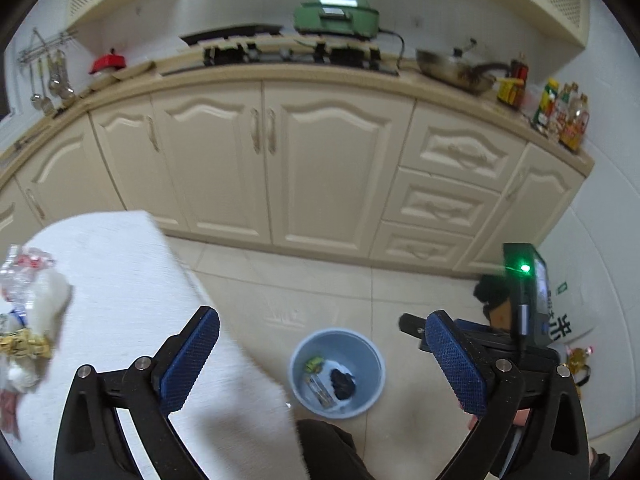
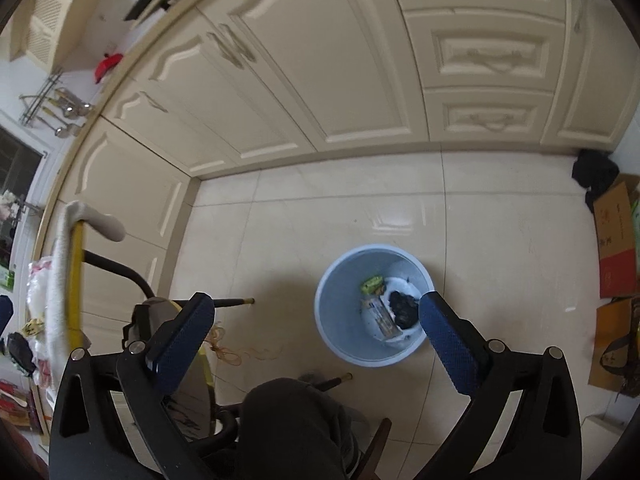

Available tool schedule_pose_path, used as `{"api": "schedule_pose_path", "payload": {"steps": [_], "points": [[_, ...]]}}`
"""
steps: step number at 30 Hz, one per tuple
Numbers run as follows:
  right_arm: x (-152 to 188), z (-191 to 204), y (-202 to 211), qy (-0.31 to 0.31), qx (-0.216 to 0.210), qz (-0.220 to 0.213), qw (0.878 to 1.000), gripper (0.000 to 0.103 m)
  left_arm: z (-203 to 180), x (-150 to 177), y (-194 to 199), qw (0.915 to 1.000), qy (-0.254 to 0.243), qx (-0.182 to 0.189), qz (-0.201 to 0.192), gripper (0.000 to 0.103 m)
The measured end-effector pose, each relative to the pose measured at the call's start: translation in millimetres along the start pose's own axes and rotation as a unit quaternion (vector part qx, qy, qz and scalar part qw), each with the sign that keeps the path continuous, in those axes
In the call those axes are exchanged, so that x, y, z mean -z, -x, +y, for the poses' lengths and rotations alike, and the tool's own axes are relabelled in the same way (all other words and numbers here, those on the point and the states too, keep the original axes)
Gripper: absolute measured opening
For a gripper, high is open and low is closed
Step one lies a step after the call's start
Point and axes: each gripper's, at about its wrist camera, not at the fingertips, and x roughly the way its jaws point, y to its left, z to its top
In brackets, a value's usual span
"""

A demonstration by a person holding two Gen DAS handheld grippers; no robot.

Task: Collect trash
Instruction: 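Carry both items to the wastebasket and open both tools to drop them, then return both tools to the table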

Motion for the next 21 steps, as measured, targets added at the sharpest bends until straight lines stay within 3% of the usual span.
{"api": "schedule_pose_path", "payload": {"steps": [1,11,21], "points": [[0.2,6.9,6.5,0.006,0.0,-0.006,1.0,0.103,3.4,17.8,16.1,1.0,0.001,-0.001,-0.006,0.102],[8.4,112.5,81.4,0.099,-0.013,-0.085,0.991,0.103,51.1,86.2,144.4,0.9939,0.051,-0.047,-0.086,0.102],[40.0,232.6,132.9,0.205,-0.067,-0.141,0.966,0.103,83.5,154.4,253.3,0.974,0.116,-0.121,-0.152,0.102]]}}
